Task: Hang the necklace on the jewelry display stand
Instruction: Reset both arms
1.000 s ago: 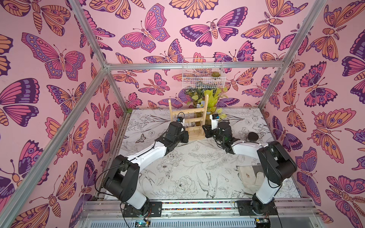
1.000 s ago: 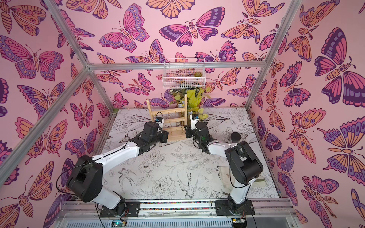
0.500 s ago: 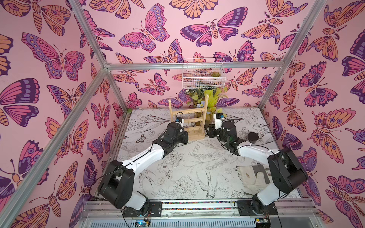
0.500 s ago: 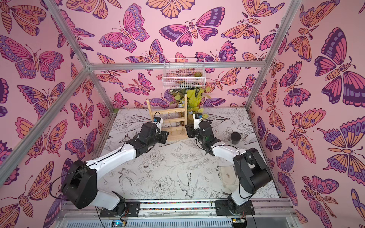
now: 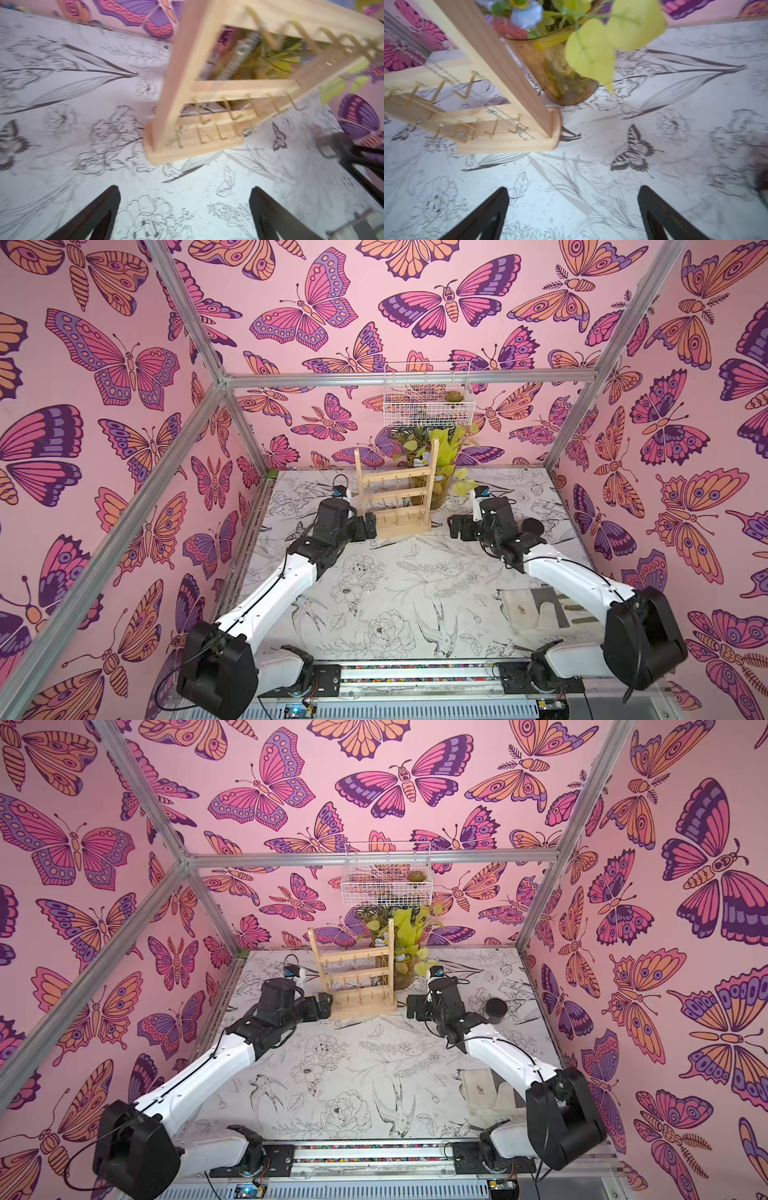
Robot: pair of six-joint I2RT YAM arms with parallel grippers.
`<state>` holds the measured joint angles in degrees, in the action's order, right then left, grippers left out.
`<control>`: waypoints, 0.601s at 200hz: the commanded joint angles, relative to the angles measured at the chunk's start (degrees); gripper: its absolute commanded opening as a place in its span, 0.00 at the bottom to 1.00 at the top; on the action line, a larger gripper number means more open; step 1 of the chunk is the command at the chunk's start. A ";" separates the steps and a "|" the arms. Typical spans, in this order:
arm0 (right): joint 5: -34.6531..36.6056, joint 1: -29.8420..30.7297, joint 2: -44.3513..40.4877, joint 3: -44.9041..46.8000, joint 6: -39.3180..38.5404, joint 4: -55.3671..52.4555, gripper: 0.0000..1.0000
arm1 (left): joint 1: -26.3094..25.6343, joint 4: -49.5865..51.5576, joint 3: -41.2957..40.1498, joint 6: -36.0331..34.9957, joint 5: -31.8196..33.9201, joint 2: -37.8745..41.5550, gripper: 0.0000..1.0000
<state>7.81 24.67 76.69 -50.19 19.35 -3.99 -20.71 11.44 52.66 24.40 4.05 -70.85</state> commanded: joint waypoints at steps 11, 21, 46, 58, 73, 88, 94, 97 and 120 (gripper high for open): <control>8.49 -4.08 -5.31 3.65 0.23 -4.19 0.99 | 5.32 4.86 -2.39 3.77 13.95 3.65 0.99; 8.46 -5.71 -5.80 6.05 1.37 -1.91 0.99 | 8.08 4.40 -4.05 3.71 17.19 3.75 0.99; 14.95 -6.02 -5.71 8.00 -1.41 -0.62 0.99 | 14.14 3.96 -6.79 2.47 21.87 2.53 0.99; 16.77 -6.21 -5.11 8.50 -4.31 1.17 0.99 | 14.98 1.52 -8.43 -0.03 24.41 2.36 0.99; 19.18 -6.83 -3.82 8.07 -6.56 1.56 0.99 | 15.41 -6.19 -11.54 -7.13 23.00 0.56 1.00; 18.45 -8.46 -3.29 7.67 -7.52 0.95 0.99 | 15.62 -4.52 -9.88 -9.09 24.93 -0.93 1.00; 17.92 -9.26 -3.27 8.03 -7.79 1.40 0.99 | 15.87 -5.50 -10.23 -10.22 24.91 -0.96 1.00; 17.72 -9.59 -3.29 8.20 -7.88 1.73 0.99 | 16.06 -6.43 -10.73 -10.90 24.88 -0.96 1.00; 17.94 -11.18 -4.09 10.55 -9.65 4.15 0.99 | 19.06 -12.55 -15.23 -13.26 20.45 0.87 1.00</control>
<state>23.68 14.87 73.19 -41.23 13.02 -2.98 -4.34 6.07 41.41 16.69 25.89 -71.68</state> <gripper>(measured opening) 0.988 0.995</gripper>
